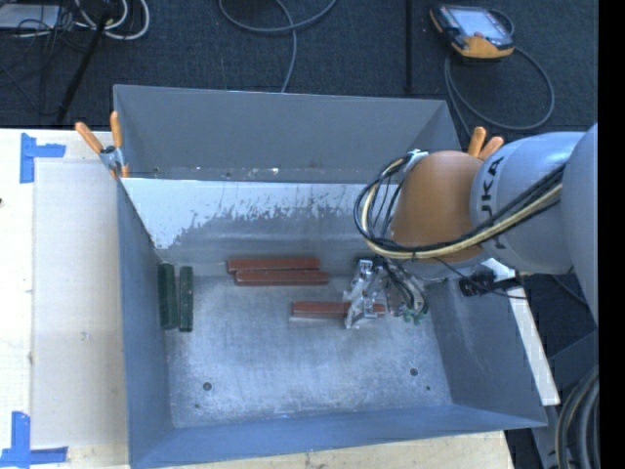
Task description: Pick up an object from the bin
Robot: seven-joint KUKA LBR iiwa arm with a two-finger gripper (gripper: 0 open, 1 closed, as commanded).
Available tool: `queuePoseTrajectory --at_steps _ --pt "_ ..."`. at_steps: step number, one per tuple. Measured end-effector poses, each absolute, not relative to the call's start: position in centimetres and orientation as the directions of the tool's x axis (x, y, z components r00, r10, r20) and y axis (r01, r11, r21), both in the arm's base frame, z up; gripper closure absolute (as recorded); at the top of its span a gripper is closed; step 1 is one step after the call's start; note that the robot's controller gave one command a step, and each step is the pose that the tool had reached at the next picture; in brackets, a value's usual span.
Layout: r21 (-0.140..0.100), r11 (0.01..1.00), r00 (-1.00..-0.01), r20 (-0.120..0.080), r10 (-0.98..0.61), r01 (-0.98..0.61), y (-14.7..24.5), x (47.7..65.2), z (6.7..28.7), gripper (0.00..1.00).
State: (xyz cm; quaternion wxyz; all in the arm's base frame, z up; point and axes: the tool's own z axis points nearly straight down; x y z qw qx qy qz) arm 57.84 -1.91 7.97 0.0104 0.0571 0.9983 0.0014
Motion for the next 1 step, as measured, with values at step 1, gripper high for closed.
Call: queuePoseTrajectory --at_steps 1 --pt "0.002 0.993 -0.993 -0.007 0.114 0.114 -1.97 57.71 8.43 1.0"
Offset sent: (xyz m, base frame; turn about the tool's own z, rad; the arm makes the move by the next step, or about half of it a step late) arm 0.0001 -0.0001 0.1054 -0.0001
